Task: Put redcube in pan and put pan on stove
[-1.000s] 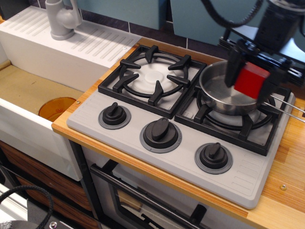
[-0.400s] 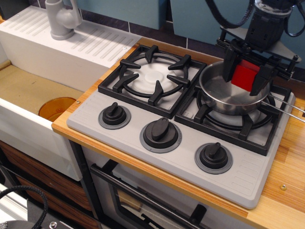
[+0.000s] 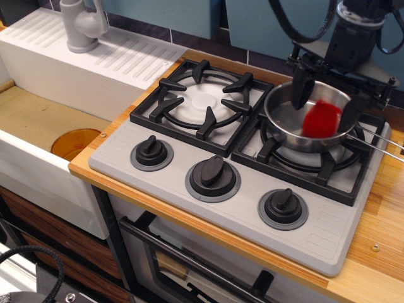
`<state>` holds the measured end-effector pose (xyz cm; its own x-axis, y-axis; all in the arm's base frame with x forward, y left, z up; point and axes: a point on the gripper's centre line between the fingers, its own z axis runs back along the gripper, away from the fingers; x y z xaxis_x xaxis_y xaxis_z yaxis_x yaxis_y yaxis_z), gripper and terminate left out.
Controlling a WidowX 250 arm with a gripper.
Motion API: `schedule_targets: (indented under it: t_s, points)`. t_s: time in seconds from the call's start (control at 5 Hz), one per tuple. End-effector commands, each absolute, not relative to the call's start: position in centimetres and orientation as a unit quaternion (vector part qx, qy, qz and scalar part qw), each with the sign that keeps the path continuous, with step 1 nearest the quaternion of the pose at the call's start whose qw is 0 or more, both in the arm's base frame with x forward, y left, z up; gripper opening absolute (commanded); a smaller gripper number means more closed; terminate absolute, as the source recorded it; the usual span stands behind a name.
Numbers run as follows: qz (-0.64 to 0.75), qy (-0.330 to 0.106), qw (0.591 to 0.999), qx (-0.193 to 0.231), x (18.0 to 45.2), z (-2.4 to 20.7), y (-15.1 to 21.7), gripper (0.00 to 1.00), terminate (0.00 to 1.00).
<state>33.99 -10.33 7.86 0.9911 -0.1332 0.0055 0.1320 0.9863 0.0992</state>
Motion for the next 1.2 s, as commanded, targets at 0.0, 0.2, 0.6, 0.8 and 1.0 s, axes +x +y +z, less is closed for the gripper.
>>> schedule_targets:
  t_s: [0.0,0.2,0.6,0.8,1.0]
  points:
    - [-0.065,-0.027,0.996,0.048,33.9,10.5,-11.4,1.00,0.00]
    - [-0.063,-0.023,0.996,0.053,33.6,11.1,-11.6,1.00,0.00]
    - [-0.086,-0.044,0.992,0.085,33.4,12.9,-8.6,1.00,0.00]
    - [-0.095,-0.056,0.989,0.098,33.6,13.4,-7.1,1.00,0.00]
    - [-0.112,-0.066,0.987,0.096,34.3,13.4,-5.5,1.00,0.00]
